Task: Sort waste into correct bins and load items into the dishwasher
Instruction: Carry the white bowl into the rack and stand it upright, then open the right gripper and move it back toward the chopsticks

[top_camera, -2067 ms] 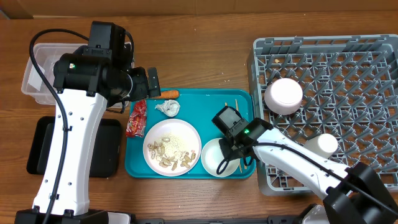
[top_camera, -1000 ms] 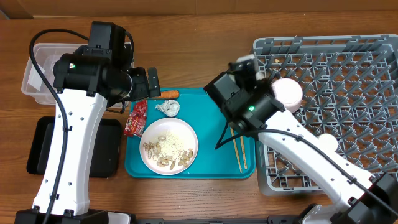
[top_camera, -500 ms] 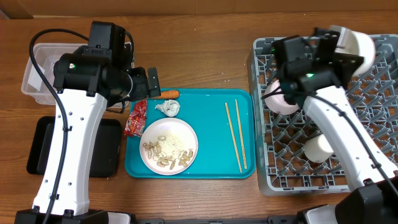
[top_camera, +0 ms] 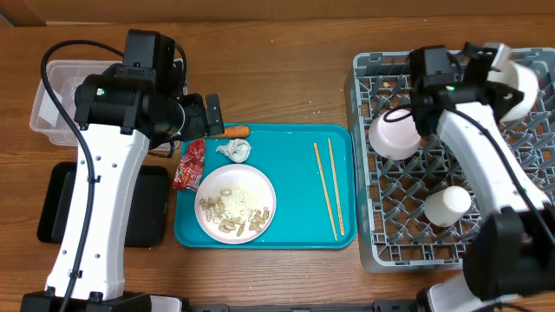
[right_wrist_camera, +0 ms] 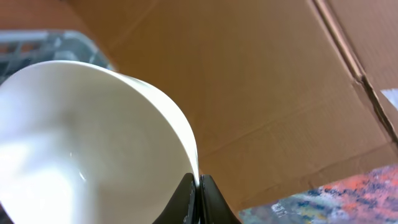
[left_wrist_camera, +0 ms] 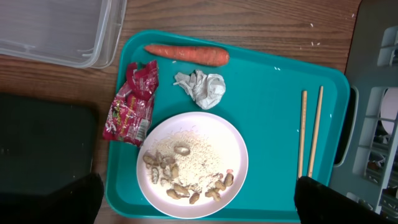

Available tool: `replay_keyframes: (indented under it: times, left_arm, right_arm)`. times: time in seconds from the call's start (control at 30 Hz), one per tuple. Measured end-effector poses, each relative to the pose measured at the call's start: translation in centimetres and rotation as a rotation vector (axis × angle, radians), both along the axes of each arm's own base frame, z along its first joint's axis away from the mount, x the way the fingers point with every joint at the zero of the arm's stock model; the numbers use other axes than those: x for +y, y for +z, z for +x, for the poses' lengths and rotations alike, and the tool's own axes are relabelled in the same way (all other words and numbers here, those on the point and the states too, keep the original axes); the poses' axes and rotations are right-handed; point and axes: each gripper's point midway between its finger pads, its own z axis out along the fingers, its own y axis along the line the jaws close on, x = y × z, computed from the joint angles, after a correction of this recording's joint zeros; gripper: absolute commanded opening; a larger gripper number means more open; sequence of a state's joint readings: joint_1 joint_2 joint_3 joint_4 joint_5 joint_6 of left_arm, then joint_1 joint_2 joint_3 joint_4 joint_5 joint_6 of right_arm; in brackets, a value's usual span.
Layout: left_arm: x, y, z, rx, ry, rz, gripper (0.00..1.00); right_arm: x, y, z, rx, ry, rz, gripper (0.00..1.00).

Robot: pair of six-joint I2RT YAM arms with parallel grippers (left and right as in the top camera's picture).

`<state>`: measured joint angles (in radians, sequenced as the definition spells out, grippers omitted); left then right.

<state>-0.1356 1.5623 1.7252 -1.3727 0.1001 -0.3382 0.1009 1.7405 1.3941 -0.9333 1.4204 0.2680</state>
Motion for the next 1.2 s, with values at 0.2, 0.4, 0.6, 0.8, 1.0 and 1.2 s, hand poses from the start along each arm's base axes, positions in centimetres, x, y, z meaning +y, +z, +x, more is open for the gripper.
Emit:
replay_keyframes:
  times: [0.2,0.4,0.6,0.8,1.0,1.2]
  left_arm:
    - [0.0,0.0,0.0,0.0,0.0,0.0,1.0]
    - [0.0,0.0,0.0,0.0,0.0,0.0,1.0]
    - [0.0,0.0,0.0,0.0,0.0,0.0,1.0]
    - [0.0,0.0,0.0,0.0,0.0,0.0,1.0]
    - [0.0,0.0,0.0,0.0,0.0,0.0,1.0]
    - [0.0,0.0,0.0,0.0,0.0,0.0,1.0]
  right_arm:
    - [0.1,-3.3,1.1,0.116,0.002,-0.013,0.04]
    - [0.2,-3.7,1.2,0.14,0.011,0.001,0.04]
    - [0.2,-4.6,1.0,0.155,0.016,0.015,0.04]
    - [0.1,-6.2,0.6,0.207,0.014,0.007,0.07]
    - [0.5,-6.5,0.8,0.225,0.029,0.016,0.21]
    - [1.8,-7.0,1.2,0.247,0.067,0.033,0.18]
